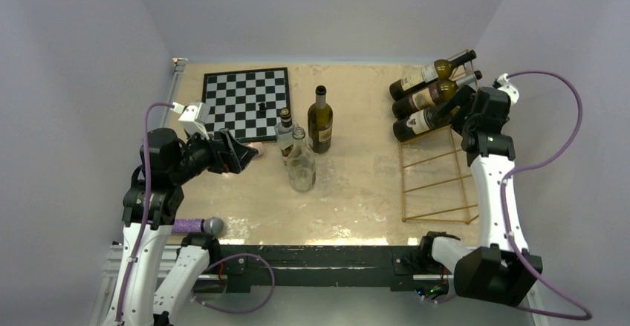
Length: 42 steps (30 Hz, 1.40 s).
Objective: Put the wine bottle on the wine rack
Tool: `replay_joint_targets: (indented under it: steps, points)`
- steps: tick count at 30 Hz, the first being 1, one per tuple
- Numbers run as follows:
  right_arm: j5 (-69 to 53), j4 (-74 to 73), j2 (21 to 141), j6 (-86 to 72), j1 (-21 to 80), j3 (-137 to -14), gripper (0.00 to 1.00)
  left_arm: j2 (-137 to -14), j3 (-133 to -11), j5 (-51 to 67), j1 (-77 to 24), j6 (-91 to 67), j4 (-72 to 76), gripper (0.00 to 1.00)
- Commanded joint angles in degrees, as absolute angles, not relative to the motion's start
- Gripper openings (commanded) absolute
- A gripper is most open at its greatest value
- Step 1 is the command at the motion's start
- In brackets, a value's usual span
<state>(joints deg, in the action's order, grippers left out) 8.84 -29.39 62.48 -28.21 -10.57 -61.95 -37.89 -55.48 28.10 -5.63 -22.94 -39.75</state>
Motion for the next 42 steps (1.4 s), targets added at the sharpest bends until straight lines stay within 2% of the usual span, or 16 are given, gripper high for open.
replay_joint_targets:
  steps: [1, 4, 9, 13, 19, 23, 27, 31, 33, 42]
  points:
    - [-14.43, -31.95, 58.35, -21.13, -9.01, -66.9, 0.99, -36.73, -57.35, 28.87, -5.36, -22.33, -41.01, 0.99]
    - [-25.87, -32.12, 56.08, -19.19, -5.61, -67.11, 0.99, -35.86, -58.09, 29.0, -5.34, -22.5, -41.87, 0.99]
    - [-30.89, -31.6, 53.2, -13.19, 9.61, -68.2, 0.99, -35.08, -60.09, 29.19, -5.36, -22.17, -44.82, 0.99]
    - [-28.11, -26.86, 50.75, -11.44, 21.29, -66.8, 0.99, -34.48, -60.52, 29.24, -5.36, -22.4, -46.1, 0.99]
    - [-20.71, -15.59, 46.52, -8.27, 32.93, -61.36, 0.99, -34.01, -60.56, 29.01, -5.36, -22.59, -47.08, 0.99]
    - [-18.72, -11.76, 49.61, -4.63, 38.91, -61.16, 0.99, -33.63, -60.6, 29.08, -5.36, -22.65, -47.65, 0.98]
    - [-8.98, -8.89, 55.64, -2.69, 46.21, -63.32, 0.98, -33.48, -59.98, 28.82, -5.41, -23.21, -46.91, 0.99]
    - [-0.59, -7.08, 63.88, -1.98, 50.69, -67.14, 0.87, -34.07, -59.86, 29.22, -5.36, -23.55, -46.27, 0.99]
    - [-0.18, -6.26, 66.97, -1.06, 52.29, -68.5, 0.81, -34.18, -59.9, 28.9, -5.36, -23.47, -46.19, 0.99]
    - [2.14, -2.39, 76.03, -1.56, 55.4, -69.28, 0.7, -34.1, -58.95, 28.39, -5.36, -23.23, -45.57, 0.99]
